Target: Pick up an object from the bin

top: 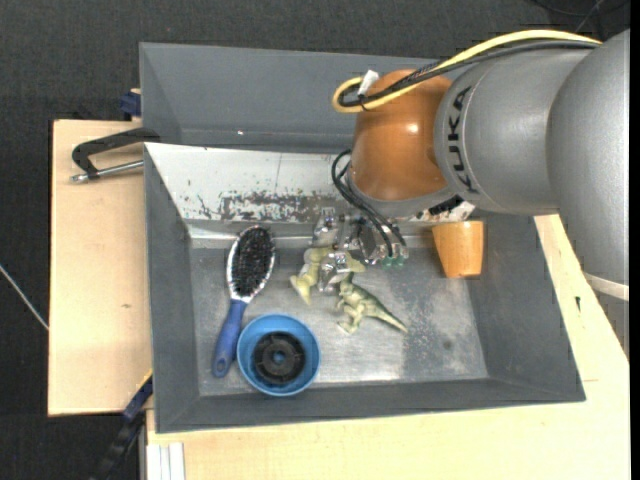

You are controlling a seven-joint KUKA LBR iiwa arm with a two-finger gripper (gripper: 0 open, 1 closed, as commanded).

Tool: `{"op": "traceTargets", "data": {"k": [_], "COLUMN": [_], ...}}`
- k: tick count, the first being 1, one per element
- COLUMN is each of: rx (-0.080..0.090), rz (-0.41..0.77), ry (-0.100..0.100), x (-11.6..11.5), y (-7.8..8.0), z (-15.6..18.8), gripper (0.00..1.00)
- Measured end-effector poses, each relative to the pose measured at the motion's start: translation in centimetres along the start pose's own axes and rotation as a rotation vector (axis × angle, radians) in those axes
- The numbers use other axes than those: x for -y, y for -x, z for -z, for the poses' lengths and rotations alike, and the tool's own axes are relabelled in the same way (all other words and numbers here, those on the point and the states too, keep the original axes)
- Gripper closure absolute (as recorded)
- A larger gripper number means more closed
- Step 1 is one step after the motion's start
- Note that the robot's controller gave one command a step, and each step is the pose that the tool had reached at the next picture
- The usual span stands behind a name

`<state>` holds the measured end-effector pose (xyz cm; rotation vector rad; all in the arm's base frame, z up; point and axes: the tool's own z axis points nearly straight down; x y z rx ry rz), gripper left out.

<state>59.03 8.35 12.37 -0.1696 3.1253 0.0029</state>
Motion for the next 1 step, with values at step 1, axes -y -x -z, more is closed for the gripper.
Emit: {"op": "traceTargets", "data": {"k": [1], "rx": [-0.001], "rz": [0.001], "ry": [0.000], "x": [-0.05], "y": [0.27], "z": [3.17], "gripper": [1.00]}}
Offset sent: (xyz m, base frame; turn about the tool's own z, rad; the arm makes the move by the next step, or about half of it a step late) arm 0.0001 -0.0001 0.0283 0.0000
